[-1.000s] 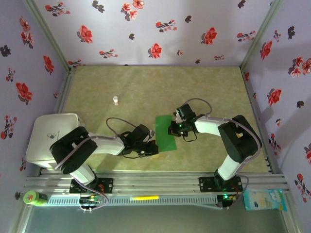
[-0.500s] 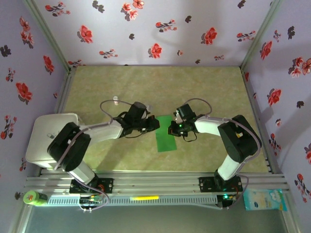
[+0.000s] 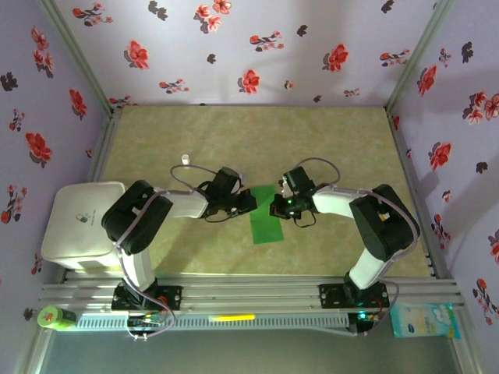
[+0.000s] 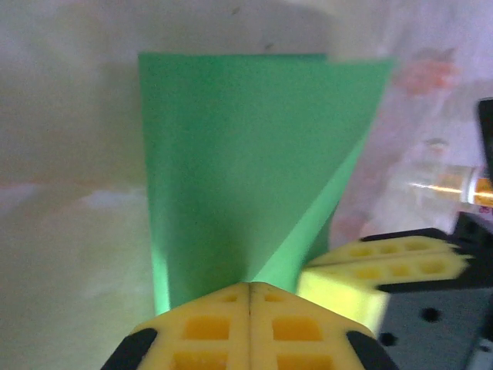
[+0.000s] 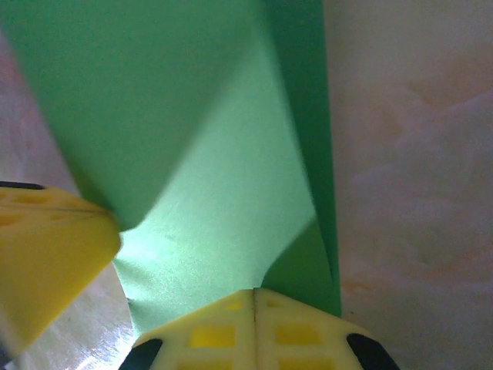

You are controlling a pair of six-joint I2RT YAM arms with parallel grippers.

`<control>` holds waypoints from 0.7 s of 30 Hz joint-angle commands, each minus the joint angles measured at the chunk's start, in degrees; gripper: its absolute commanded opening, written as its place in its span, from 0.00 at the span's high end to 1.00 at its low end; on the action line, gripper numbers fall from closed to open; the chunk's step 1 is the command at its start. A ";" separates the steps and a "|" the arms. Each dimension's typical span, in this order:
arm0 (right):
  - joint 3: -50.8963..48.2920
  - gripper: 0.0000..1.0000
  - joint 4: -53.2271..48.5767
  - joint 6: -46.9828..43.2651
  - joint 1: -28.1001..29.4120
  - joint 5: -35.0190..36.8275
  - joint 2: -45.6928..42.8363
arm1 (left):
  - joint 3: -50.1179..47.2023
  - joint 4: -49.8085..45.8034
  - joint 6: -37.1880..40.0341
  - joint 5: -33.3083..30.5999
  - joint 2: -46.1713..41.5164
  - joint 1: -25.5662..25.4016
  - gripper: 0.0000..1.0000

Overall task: Fold a paper plane with a square sheet of paper (pick it up from the middle)
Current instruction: First fold the square sheet of paper in half at the center of the table.

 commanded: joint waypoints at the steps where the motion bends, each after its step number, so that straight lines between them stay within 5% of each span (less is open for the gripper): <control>1: -3.29 1.00 -6.18 0.87 -0.33 5.28 2.70 | -2.17 1.07 0.37 -1.01 2.12 0.36 1.00; 21: -3.32 1.00 -6.41 0.87 -0.33 5.31 2.50 | 6.10 -6.80 5.43 2.39 2.83 3.13 0.99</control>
